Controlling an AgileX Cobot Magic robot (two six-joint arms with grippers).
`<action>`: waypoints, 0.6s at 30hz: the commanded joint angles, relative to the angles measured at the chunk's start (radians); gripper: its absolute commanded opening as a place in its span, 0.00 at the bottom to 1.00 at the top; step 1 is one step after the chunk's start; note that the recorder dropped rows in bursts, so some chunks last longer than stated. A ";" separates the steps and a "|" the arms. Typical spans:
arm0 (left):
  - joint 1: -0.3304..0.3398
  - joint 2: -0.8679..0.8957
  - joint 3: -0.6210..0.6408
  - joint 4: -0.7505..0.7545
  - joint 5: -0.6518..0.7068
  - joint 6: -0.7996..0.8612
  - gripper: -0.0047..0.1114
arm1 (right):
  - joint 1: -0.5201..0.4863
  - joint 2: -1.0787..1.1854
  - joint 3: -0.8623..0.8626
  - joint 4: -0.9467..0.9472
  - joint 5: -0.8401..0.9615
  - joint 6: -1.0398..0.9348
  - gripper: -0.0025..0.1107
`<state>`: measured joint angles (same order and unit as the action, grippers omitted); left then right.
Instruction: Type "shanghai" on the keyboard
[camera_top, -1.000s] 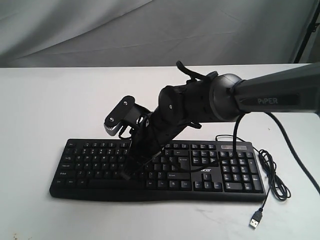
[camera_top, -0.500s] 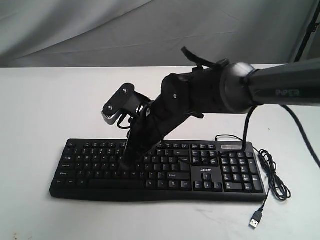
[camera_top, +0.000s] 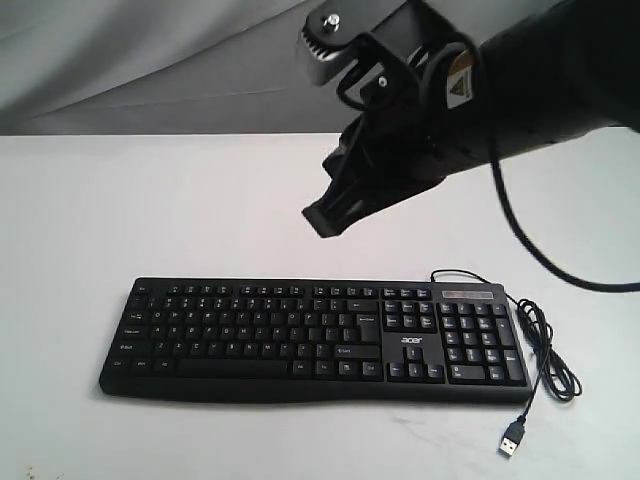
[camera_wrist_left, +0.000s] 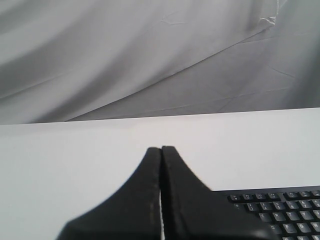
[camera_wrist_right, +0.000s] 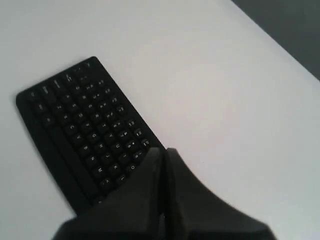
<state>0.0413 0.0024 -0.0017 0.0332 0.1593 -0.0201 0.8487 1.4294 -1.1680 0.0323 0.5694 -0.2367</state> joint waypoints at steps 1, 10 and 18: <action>-0.006 -0.002 0.002 0.000 -0.006 -0.003 0.04 | -0.002 -0.048 0.008 0.007 0.008 0.010 0.02; -0.006 -0.002 0.002 0.000 -0.006 -0.003 0.04 | -0.011 -0.055 0.003 -0.051 -0.109 0.011 0.02; -0.006 -0.002 0.002 0.000 -0.006 -0.003 0.04 | -0.154 -0.073 0.017 -0.048 -0.215 0.035 0.02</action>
<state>0.0413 0.0024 -0.0017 0.0332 0.1593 -0.0201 0.7509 1.3752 -1.1665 -0.0054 0.4171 -0.2078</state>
